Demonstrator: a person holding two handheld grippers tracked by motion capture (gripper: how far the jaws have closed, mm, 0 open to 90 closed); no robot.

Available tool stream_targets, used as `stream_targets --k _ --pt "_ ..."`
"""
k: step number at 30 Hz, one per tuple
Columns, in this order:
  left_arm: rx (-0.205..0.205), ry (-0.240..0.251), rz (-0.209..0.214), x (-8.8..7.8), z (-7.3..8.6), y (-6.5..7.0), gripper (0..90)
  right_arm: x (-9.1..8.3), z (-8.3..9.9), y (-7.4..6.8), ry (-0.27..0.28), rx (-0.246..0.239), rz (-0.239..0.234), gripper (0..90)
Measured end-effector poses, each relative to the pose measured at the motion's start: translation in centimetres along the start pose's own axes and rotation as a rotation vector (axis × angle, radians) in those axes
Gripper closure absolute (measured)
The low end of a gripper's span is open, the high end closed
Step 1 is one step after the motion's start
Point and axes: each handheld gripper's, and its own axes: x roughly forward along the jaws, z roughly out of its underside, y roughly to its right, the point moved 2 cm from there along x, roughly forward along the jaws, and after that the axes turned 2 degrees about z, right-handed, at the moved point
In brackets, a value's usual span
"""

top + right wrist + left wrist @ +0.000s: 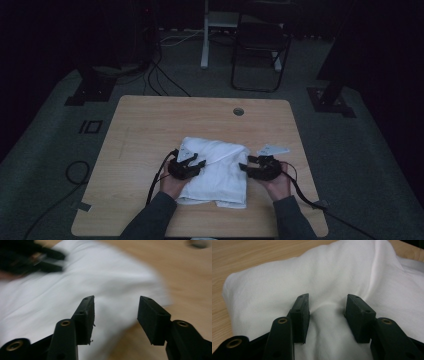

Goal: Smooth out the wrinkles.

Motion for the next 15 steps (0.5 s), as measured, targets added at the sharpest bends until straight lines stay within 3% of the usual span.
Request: stream_targets --k 3,4,5,8,9,12,15 --pt "-0.016 0.015 0.014 -0.4 -0.3 0.0 53.2 0.7 1.0 -2.6 -0.002 -0.038 -0.049 40.7" --pt "-0.016 0.015 0.014 -0.4 -0.3 0.0 52.2 0.7 1.0 -2.6 -0.002 -0.038 -0.049 40.7" --pt "-0.029 0.035 0.015 -1.0 -0.8 0.0 51.3 0.9 1.2 -4.2 0.015 -0.066 -0.069 38.3" --pt "-0.058 0.074 0.044 -2.0 -1.4 0.1 49.8 1.1 1.1 -5.1 0.033 -0.089 -0.084 38.1" --pt "-0.071 0.112 0.070 -2.9 -1.7 0.4 49.8 1.3 1.0 -5.4 0.034 -0.100 -0.085 38.2" --pt "-0.050 0.146 0.095 -4.6 -1.9 1.0 50.0 2.6 1.5 -5.3 -0.013 -0.139 -0.032 41.3" --pt "-0.028 0.128 0.073 -5.8 -0.8 1.3 50.2 3.4 2.6 -5.1 -0.087 -0.166 0.029 43.5"
